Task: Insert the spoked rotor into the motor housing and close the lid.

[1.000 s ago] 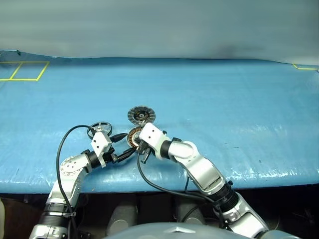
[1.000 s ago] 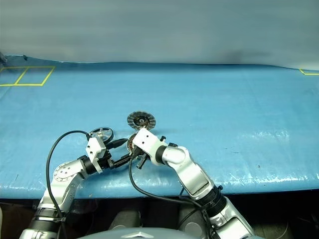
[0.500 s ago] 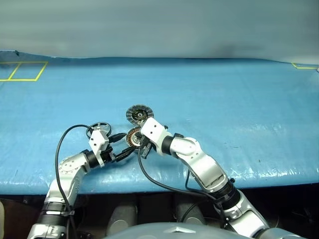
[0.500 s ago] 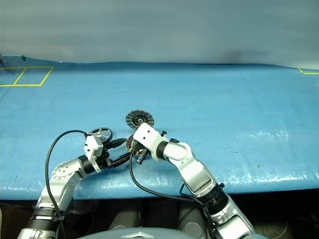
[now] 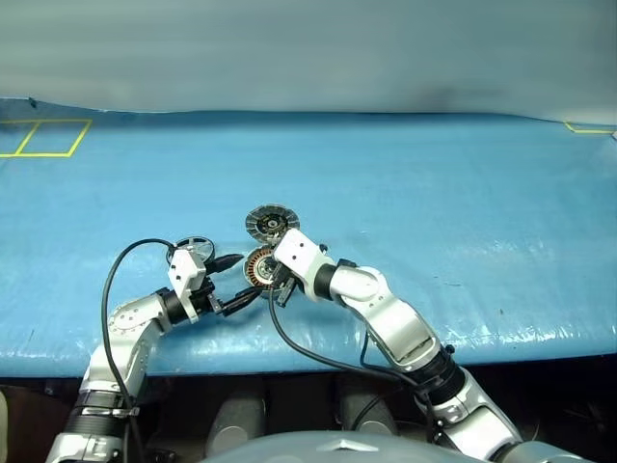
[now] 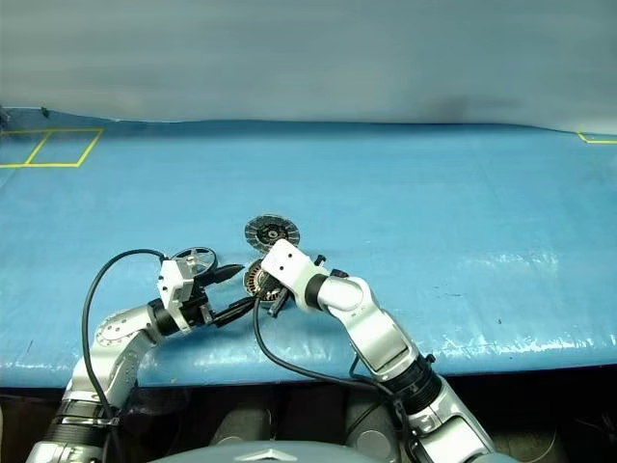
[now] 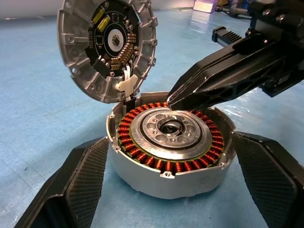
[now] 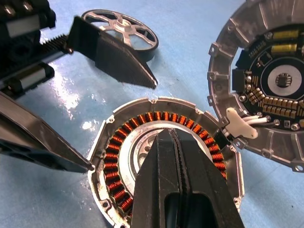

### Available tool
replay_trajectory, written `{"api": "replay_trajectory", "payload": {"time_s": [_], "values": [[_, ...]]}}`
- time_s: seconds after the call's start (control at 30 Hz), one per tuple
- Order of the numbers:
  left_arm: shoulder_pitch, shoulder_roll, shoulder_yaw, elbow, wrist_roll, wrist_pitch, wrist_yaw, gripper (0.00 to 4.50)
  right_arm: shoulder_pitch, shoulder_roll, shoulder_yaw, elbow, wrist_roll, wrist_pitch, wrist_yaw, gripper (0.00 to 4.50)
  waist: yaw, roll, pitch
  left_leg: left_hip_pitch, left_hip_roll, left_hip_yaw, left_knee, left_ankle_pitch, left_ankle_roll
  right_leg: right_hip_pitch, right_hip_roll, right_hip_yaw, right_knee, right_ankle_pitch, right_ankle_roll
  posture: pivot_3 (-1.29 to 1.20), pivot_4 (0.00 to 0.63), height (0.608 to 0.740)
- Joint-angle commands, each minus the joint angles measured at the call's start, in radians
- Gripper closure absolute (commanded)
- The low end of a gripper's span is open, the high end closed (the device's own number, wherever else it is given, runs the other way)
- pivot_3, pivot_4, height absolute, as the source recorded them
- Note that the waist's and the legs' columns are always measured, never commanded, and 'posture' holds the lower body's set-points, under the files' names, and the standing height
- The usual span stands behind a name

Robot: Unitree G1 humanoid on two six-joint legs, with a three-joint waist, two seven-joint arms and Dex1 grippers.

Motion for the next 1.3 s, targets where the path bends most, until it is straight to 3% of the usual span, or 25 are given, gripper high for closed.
{"api": "replay_trajectory", "payload": {"time_s": [0.03,1.3], "values": [[0.013,0.023,0.03,-0.061,-0.04,0.02,-0.028,0.03,-0.016,-0.003,-0.009,0.003,-0.007,-0.035,-0.007,4.5,0.0,0.0,0.0,0.0,0.0,0.0,0.0,0.0,0.0,0.0,0.0,0.0,0.0,0.0,0.0,0.0,0.15,0.74],[0.032,0.026,0.027,-0.054,0.024,-0.027,0.012,0.03,0.021,0.016,0.024,-0.006,-0.005,-0.025,-0.014,4.5,0.001,0.0,0.0,0.0,0.0,0.0,-0.001,0.0,0.0,0.0,0.0,0.0,0.0,0.0,-0.001,0.0,0.15,0.74]]}}
